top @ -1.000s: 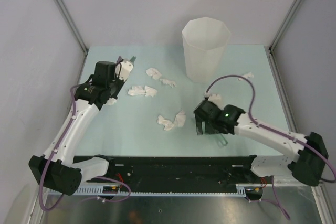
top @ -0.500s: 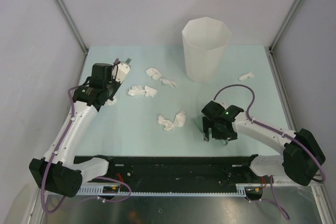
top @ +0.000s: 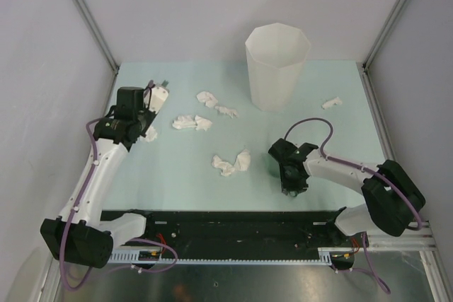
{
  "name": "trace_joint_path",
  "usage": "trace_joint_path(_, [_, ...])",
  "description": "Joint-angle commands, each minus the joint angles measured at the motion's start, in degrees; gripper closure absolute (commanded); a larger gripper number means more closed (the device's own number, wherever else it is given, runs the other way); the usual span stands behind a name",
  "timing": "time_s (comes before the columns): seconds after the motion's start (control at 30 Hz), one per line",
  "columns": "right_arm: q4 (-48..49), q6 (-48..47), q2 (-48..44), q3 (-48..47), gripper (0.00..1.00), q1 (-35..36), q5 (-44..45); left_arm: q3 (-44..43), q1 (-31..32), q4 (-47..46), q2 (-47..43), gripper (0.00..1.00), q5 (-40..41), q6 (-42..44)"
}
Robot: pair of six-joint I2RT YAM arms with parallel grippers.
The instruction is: Sweep away the paper scraps from the table
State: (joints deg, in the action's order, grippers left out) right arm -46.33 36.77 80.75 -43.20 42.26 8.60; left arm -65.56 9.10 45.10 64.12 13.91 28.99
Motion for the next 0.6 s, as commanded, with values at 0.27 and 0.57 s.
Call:
trace_joint_path(0.27, [-6.0,-4.3,-3.7,-18.1,1.0,7.4,13.1,-0.2,-5.1,-2.6,0.7,1.0,1.2,4.7])
trace_joint_path(0.57, [-3.1,-33.5,24.8,-53.4,1.0,27.2,3.8,1.3,-11.7,-3.8,5.1,1.0,3.2,8.4])
